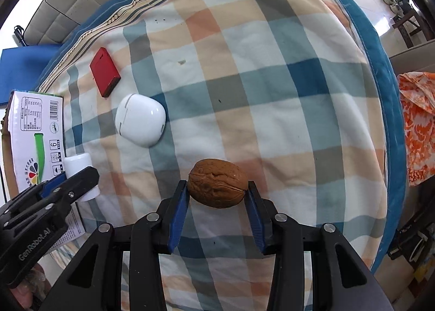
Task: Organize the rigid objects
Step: 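Carry the white cylinder and walnut with both tools over the box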
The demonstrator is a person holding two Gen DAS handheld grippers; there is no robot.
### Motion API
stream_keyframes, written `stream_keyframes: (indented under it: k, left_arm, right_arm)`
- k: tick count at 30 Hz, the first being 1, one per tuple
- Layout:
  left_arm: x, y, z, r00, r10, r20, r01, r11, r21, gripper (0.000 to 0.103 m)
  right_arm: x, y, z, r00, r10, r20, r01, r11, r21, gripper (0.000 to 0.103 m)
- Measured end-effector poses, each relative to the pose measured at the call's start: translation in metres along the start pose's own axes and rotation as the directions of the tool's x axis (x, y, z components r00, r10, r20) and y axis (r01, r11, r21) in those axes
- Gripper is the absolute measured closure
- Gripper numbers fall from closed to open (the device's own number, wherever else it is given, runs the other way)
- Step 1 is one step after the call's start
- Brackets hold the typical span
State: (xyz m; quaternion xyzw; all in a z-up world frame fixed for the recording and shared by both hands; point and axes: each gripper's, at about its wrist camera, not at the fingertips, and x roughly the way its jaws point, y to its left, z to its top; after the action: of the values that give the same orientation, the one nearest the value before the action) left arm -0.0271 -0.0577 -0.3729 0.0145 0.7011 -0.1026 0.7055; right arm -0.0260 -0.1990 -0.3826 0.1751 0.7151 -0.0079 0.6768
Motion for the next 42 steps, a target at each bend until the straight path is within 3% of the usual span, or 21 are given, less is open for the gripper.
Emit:
stream_keyframes:
  k: [7, 16, 19, 27, 35, 42]
  left_arm:
    - [-0.030, -0.004, -0.010, 0.999, -0.018, 0.049, 0.017, 0.999, 0.032, 0.074]
    - [-0.102, 0.037, -0.024, 0.986, -0.059, 0.159, 0.055, 0.998, 0.033, 0.074]
    - [-0.117, 0.053, -0.019, 0.979, -0.060, 0.194, 0.057, 0.998, 0.021, 0.074]
    - [-0.173, 0.149, -0.032, 0.962, -0.027, 0.270, 0.041, 0.998, -0.048, 0.074]
    - [-0.176, 0.260, -0.028, 0.969, 0.025, 0.244, 0.011, 0.989, -0.146, 0.074]
    - [-0.126, 0.340, -0.006, 0.992, -0.011, 0.127, 0.038, 0.976, -0.214, 0.074]
  right_arm:
    - [-0.017, 0.021, -0.035, 0.996, -0.023, 0.081, 0.028, 0.998, -0.063, 0.059]
    - [-0.076, 0.058, -0.059, 0.980, 0.012, 0.199, 0.016, 0.991, -0.135, 0.059]
    - [-0.098, 0.092, -0.064, 0.971, 0.048, 0.233, -0.008, 0.986, -0.169, 0.059]
    - [-0.141, 0.197, -0.082, 0.949, 0.160, 0.271, -0.087, 0.961, -0.263, 0.059]
    - [-0.102, 0.313, -0.080, 0.954, 0.219, 0.206, -0.151, 0.941, -0.303, 0.059]
    - [-0.034, 0.386, -0.060, 0.970, 0.205, 0.129, -0.159, 0.941, -0.299, 0.059]
